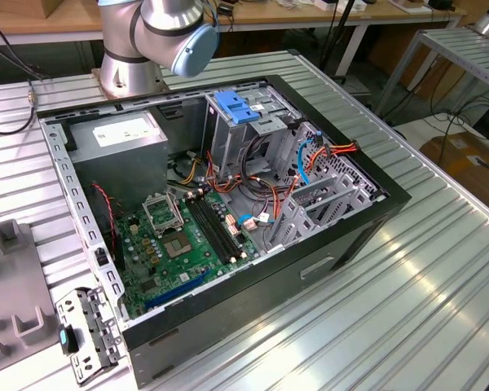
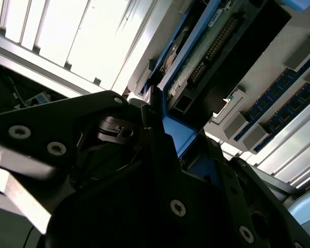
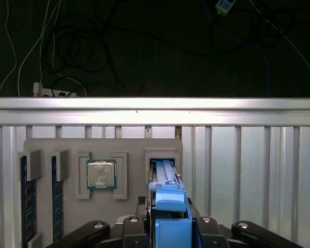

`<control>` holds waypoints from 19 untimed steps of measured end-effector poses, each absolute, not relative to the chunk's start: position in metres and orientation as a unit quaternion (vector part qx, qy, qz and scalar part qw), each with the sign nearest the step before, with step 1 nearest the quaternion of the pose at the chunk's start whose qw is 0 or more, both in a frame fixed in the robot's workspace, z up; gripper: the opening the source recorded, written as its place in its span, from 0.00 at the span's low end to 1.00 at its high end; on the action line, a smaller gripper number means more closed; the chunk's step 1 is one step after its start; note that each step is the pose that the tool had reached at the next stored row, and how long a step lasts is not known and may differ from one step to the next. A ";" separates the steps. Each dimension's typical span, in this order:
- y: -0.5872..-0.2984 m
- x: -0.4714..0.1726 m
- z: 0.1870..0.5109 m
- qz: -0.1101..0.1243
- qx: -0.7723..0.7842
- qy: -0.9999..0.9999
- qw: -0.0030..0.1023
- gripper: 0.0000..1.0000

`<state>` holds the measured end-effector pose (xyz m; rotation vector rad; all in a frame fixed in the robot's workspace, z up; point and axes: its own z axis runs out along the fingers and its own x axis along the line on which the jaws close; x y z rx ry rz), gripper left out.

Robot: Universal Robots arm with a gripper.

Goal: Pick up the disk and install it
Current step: 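Pick up the disk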

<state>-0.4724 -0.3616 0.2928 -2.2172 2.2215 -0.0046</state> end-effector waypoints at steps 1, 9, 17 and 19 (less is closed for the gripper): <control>-0.362 -0.472 0.293 -0.001 -0.706 0.708 0.001 0.37; -0.362 -0.472 0.293 -0.001 -0.705 0.709 0.001 0.37; -0.362 -0.472 0.293 -0.001 -0.704 0.710 0.001 0.37; -0.362 -0.472 0.293 -0.001 -0.704 0.710 0.001 0.37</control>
